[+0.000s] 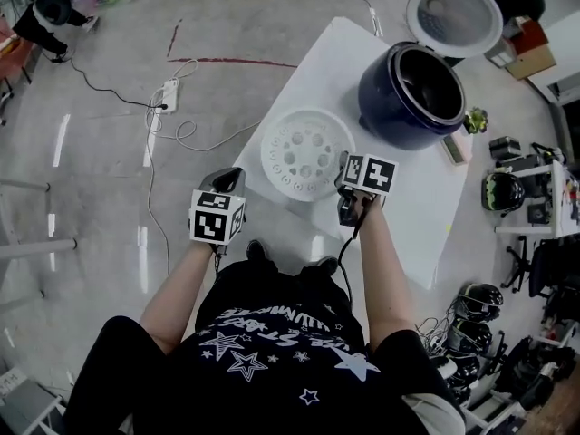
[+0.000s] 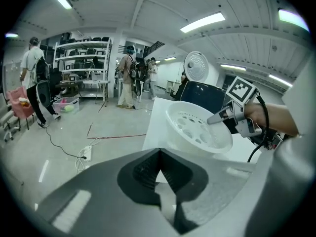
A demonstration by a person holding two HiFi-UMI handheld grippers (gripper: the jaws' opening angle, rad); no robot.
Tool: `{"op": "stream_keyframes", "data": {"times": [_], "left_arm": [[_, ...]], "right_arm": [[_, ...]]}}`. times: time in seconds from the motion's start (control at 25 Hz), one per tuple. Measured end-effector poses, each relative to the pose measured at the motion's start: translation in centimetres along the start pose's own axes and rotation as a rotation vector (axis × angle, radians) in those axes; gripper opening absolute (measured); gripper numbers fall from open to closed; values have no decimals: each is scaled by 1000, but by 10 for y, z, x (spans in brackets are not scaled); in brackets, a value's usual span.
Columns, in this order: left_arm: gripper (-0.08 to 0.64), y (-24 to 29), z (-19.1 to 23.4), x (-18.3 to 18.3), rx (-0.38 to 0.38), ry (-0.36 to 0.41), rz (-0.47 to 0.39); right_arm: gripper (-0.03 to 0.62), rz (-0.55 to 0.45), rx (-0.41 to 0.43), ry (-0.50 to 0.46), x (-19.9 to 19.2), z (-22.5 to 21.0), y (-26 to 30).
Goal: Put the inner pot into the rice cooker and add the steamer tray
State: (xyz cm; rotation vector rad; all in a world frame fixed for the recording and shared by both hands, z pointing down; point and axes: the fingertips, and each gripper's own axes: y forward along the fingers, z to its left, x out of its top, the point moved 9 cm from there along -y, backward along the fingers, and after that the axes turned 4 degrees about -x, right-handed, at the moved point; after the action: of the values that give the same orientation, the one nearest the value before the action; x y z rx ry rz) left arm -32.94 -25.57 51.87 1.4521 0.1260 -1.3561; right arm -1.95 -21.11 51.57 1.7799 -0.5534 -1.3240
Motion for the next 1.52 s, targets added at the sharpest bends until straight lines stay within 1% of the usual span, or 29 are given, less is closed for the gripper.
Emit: {"op": "stream_keyframes", "data": {"times": [0.12, 0.2, 0.44, 0.6, 0.8, 1.0, 1.24, 1.36, 1.52], "left_arm": [[2, -5, -3, 12, -15, 7, -22], [2, -7, -9, 23, -33, 24, -36], [3, 0, -33, 72, -80, 97, -107], [2, 1, -48, 105, -92, 132, -163], [3, 7, -67, 138, -93, 153, -212], [2, 20, -88, 169, -86, 172, -247], [2, 47, -119, 207, -70, 173, -290], [2, 58, -136, 219, -58, 179, -306], [3, 72, -147, 233, -45, 180, -317]], "right_arm": [[46, -49, 5, -10, 11, -2, -25], [46, -76, 11, -14, 20, -6, -44], [46, -174, 42, -6, 60, -28, -93], [46, -236, 29, -34, 85, -48, -122], [46, -291, 24, -54, 116, -80, -145], [46, -318, 18, -79, 153, -115, -158], [44, -307, 23, -101, 202, -164, -153], [44, -305, 29, -108, 221, -187, -149], [44, -305, 29, -119, 248, -207, -139]]}}
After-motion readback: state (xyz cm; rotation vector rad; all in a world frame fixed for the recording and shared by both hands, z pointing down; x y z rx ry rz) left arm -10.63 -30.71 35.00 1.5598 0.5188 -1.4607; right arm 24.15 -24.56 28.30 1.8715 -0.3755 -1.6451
